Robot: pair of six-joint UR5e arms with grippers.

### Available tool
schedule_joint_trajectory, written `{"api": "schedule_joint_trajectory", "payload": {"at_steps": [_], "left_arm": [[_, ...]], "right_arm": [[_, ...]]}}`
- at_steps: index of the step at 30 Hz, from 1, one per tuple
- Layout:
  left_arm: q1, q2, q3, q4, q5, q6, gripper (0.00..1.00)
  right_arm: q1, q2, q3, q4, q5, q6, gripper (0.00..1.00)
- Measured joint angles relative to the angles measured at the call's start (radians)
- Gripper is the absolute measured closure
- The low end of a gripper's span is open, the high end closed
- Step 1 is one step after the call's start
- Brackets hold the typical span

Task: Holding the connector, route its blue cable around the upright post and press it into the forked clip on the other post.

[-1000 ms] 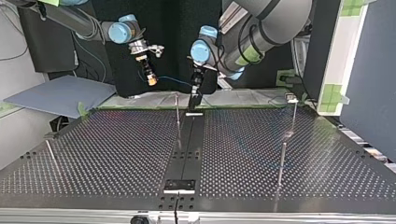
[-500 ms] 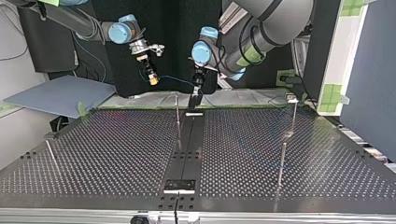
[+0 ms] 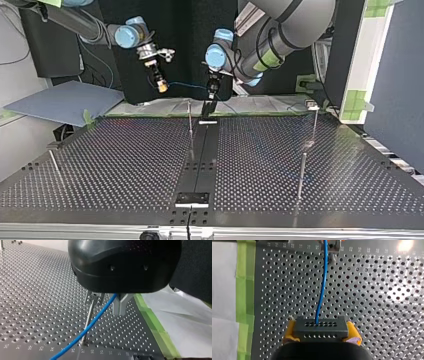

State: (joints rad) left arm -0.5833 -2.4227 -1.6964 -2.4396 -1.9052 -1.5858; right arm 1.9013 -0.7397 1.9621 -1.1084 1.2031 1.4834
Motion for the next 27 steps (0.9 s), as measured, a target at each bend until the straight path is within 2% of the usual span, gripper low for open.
{"api": "schedule_joint_trajectory", "payload": {"at_steps": [6, 13, 20, 27], "left_arm": [[-0.005, 0.000, 0.000, 0.009, -0.007, 0.001, 0.98], [-0.017, -0.001, 0.000, 0.023, -0.007, 0.004, 0.98], [-0.015, -0.001, 0.016, 0.035, 0.005, -0.022, 0.98], [-0.009, -0.001, 0.035, 0.027, 0.018, -0.047, 0.98]], "right_arm": [[-0.008, 0.000, -0.014, 0.012, 0.023, 0.006, 1.00], [-0.021, 0.001, -0.029, 0.014, 0.069, 0.014, 1.00], [-0.034, 0.010, -0.038, 0.005, 0.088, 0.028, 1.00], [-0.039, 0.053, -0.076, 0.022, 0.091, 0.032, 1.00]]}}
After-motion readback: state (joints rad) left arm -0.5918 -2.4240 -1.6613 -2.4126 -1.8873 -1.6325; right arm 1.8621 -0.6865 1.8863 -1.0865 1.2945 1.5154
